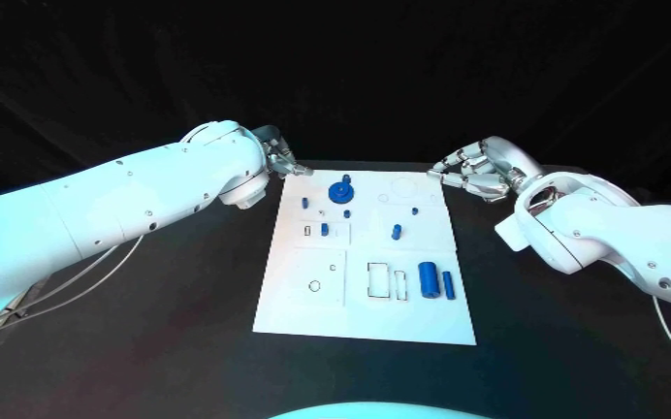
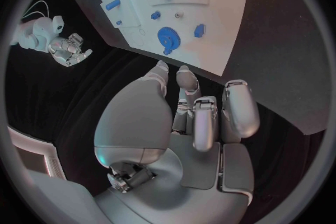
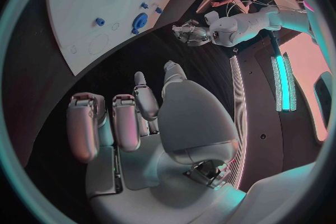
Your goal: Assemble the parts on the task board
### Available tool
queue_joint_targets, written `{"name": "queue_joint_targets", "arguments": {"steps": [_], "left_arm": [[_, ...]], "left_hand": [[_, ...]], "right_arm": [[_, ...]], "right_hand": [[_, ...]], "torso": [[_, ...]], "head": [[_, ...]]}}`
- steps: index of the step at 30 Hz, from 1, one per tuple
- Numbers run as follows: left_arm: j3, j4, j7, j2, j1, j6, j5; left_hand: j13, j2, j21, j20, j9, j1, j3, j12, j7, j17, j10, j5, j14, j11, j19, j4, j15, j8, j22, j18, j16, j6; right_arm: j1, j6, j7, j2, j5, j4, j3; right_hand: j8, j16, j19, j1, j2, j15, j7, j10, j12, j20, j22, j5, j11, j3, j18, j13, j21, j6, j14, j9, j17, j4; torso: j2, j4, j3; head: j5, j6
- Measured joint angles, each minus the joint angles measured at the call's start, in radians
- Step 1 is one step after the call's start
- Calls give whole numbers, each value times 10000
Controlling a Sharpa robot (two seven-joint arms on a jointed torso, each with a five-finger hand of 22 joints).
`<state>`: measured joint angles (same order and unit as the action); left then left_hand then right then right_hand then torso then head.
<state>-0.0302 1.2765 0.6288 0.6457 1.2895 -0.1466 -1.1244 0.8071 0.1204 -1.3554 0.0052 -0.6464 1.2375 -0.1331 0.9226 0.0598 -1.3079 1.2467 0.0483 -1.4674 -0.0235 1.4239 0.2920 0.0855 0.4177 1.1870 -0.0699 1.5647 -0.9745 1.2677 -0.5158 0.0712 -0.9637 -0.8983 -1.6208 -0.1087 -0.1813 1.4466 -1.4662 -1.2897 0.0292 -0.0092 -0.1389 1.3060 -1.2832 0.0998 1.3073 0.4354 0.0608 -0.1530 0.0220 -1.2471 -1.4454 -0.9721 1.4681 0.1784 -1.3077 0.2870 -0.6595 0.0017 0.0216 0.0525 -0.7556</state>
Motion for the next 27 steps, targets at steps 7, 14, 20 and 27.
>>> {"name": "queue_joint_targets", "arguments": {"steps": [7,14,20,27], "left_arm": [[35,-1199,-218,-595,157,982,284],[90,-2195,-192,-1132,189,2149,278],[108,-3090,-62,-1652,191,3170,311],[123,-3681,10,-2014,199,3744,335]], "left_hand": [[-50,-4,0,73,255,-269,136,0,10,1,-3,0,3,78,1,22,-72,-170,4,-1,0,10],[-57,31,0,109,372,-430,244,0,10,2,-33,0,3,107,37,18,-72,-257,159,-1,0,10],[-46,-6,-61,145,448,-639,362,0,50,3,-32,0,3,107,73,20,-72,-284,270,-1,0,-31],[97,34,-155,181,563,-1280,759,184,49,3,4,0,3,143,110,32,-72,-296,419,-1,0,-106]], "right_arm": [[-9,1,2,39,0,17,0],[-21,5,3,75,0,33,0],[-34,9,3,133,0,46,0],[-39,10,3,180,-1,65,0]], "right_hand": [[0,0,0,0,0,0,0,0,0,0,8,0,0,-27,0,-1,0,0,0,-1,1,26],[0,0,0,0,0,0,0,0,0,0,7,39,0,-27,0,-1,0,0,0,0,1,26],[0,0,0,0,0,0,0,0,0,0,7,39,0,-55,0,-1,0,0,0,8,2,-1],[0,0,0,0,1,0,0,0,0,0,6,41,0,-55,0,-1,0,0,0,7,2,-1]], "torso": [[-20,-1,-8],[-28,3,-13],[-30,-8,-13],[-55,-48,-12]], "head": [[35,50],[76,36],[117,23],[174,24]]}}
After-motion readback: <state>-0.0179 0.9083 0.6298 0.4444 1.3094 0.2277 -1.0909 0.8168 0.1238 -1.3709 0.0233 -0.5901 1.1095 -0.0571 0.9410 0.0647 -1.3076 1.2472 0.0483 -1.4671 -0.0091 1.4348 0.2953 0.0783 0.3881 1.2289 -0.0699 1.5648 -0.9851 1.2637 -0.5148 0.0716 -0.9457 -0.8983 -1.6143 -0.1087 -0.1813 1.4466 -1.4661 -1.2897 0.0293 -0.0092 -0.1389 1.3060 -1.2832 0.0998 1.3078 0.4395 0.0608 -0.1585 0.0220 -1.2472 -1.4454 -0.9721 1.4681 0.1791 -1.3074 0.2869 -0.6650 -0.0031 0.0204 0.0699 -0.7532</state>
